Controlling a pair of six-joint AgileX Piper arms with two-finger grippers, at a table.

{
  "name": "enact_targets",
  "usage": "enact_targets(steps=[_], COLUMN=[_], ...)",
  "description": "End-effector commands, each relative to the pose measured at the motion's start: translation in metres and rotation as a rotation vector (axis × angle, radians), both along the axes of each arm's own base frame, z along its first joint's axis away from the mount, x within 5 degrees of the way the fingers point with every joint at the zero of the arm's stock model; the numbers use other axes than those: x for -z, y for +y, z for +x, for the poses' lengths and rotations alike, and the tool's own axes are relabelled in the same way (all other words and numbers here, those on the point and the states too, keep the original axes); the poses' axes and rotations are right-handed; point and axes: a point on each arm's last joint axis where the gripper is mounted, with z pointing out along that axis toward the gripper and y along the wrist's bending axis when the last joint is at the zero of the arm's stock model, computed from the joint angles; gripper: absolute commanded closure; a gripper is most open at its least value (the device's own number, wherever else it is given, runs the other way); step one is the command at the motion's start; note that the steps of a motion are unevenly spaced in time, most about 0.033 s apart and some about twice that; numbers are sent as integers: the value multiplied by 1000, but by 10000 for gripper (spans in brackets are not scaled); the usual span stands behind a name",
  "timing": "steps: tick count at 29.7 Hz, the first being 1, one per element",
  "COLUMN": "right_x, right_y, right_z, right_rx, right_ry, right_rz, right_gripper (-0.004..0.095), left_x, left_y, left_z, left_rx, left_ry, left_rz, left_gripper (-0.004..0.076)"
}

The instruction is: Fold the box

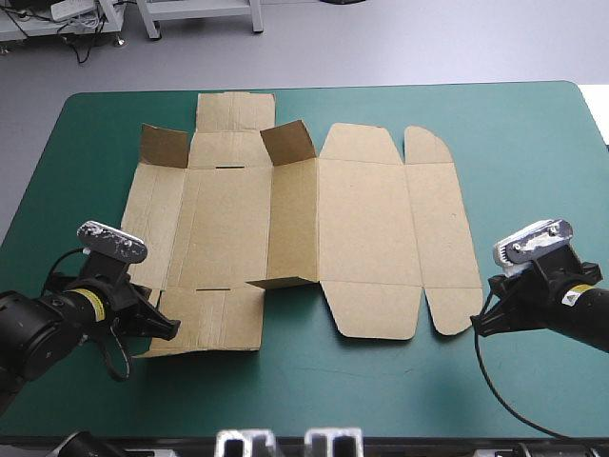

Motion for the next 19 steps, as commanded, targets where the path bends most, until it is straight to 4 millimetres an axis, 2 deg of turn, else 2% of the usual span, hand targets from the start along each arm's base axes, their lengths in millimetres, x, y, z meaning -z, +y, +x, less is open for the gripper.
enact_targets(steps=[1,15,19], right_x=[-11,-11,-11], right_y=[1,1,1], right_z=[3,3,3], right_rx=[1,2,2], right_ry=[-65,-67,-67], right_rz=[21,22,22], right_gripper=[926,926,926], left_x=[-9,-9,-11], left_y=[-3,-3,-1], left_z=[1,1,4], left_rx=[5,2,-14], left_ry=[-48,-37,-82], left_rz=[-44,-57,-30], left_gripper=[732,732,731])
